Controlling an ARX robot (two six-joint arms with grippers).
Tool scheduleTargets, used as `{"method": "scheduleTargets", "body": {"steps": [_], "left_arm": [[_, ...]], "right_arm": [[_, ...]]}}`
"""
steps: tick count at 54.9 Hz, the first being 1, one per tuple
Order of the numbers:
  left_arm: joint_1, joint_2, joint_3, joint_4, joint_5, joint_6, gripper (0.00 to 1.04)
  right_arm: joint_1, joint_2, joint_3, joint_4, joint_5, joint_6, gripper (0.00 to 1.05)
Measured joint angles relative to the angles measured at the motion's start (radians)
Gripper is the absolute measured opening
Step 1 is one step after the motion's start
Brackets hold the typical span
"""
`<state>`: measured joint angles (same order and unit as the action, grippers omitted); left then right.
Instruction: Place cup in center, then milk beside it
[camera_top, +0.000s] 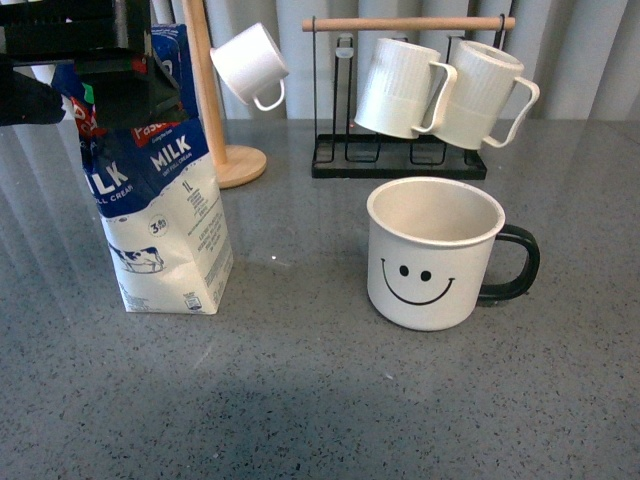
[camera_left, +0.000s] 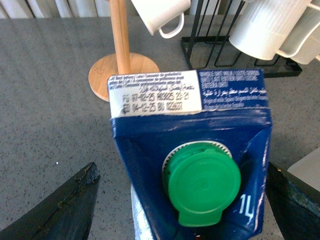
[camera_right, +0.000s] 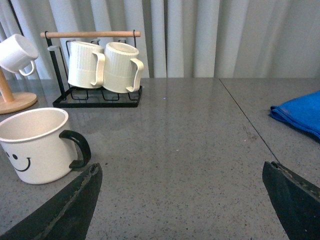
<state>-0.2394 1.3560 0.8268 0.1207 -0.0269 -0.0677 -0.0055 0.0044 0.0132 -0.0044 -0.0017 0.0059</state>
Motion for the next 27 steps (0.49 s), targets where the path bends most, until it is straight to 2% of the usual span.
{"method": "scheduleTargets", "body": {"steps": [3, 8, 12, 19, 27], "left_arm": [[-0.003, 0.006, 0.005, 0.006, -0.008, 0.004, 0.94], [-0.008, 0.017, 0.01, 0.008, -0.018, 0.006, 0.75], [-0.016, 0.019, 0.01, 0.008, -0.028, 0.015, 0.56], [-0.027, 0.018, 0.009, -0.001, -0.05, 0.024, 0.37], [-0.046, -0.007, 0.009, -0.009, -0.067, 0.024, 0.09]], "right_arm": [[0.0, 0.0, 0.0, 0.0, 0.0, 0.0, 0.98], [0.0, 0.0, 0.0, 0.0, 0.0, 0.0, 0.98], [0.0, 0.0, 0.0, 0.0, 0.0, 0.0, 0.98], [0.0, 0.0, 0.0, 0.0, 0.0, 0.0, 0.98], [0.0, 0.0, 0.0, 0.0, 0.0, 0.0, 0.98]]}}
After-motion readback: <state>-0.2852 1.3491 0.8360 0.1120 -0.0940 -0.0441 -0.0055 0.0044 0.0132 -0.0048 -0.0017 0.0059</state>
